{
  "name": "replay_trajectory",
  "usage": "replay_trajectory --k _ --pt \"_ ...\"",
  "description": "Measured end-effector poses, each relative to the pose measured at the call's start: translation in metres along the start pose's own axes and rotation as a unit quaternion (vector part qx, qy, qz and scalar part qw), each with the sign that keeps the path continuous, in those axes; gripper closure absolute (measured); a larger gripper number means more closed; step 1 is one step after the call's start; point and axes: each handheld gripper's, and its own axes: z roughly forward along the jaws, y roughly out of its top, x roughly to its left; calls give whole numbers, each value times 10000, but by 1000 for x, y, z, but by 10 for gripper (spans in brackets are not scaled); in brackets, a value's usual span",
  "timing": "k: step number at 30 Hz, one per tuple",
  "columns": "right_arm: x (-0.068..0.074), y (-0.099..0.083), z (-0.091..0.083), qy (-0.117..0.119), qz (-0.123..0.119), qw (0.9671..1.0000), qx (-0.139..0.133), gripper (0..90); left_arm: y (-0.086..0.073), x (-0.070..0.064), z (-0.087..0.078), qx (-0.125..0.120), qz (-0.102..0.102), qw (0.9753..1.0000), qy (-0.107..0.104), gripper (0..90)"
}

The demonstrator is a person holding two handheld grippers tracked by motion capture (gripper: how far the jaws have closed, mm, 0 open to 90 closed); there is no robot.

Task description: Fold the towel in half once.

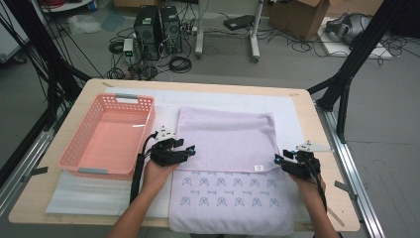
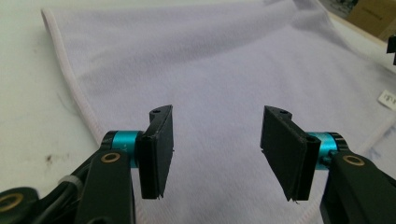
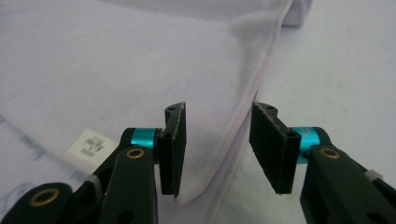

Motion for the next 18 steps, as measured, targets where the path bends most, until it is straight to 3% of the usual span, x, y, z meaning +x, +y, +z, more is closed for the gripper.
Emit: replay_trajectory --k 4,9,11,15,18 --pt "8 -16 -3 28 -36 10000 86 564 -12 -2 -11 -26 89 9999 51 454" --pt "14 -19 -5 15 -92 9997 233 584 -26 2 -24 12 20 9999 114 450" --pt "17 -20 -6 2 -174 9994 288 587 -30 5 -29 47 86 9998 167 450" --pt "22 -22 -11 86 -209 9992 328 598 -32 10 -36 25 -4 9999 160 451" --pt "24 -26 -12 10 -316 9988 381 634 -33 6 -39 47 -12 9998 176 451"
